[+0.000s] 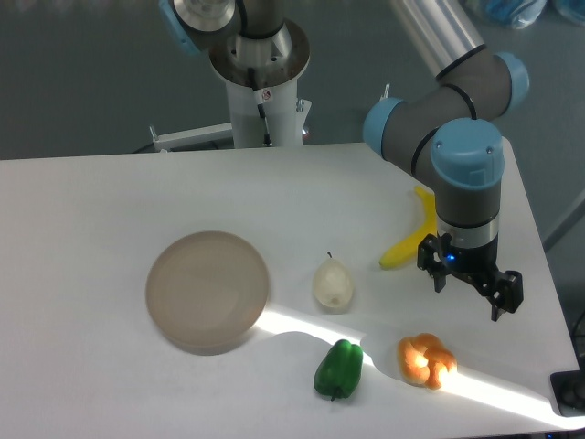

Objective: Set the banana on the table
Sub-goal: 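Move the open gripper away from the banana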

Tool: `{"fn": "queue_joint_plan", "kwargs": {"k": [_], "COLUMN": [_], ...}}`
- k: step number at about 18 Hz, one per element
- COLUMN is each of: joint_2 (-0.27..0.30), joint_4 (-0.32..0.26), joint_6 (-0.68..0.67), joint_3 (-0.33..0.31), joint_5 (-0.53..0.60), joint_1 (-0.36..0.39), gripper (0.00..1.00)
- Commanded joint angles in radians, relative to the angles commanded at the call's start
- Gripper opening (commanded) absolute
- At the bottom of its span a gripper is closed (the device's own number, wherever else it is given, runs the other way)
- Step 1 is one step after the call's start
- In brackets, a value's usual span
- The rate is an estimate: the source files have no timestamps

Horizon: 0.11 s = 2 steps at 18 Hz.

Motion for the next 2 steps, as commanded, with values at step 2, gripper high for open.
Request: {"fn": "queue_joint_plan", "kwargs": {"k": [2], "joint_2": [-0.003], "joint_4": [0.000], "joint_6": [-0.002], "joint_3": [0.003], "joint_5": [0.000], "joint_1": [-0.002], "gripper": [1.00]}}
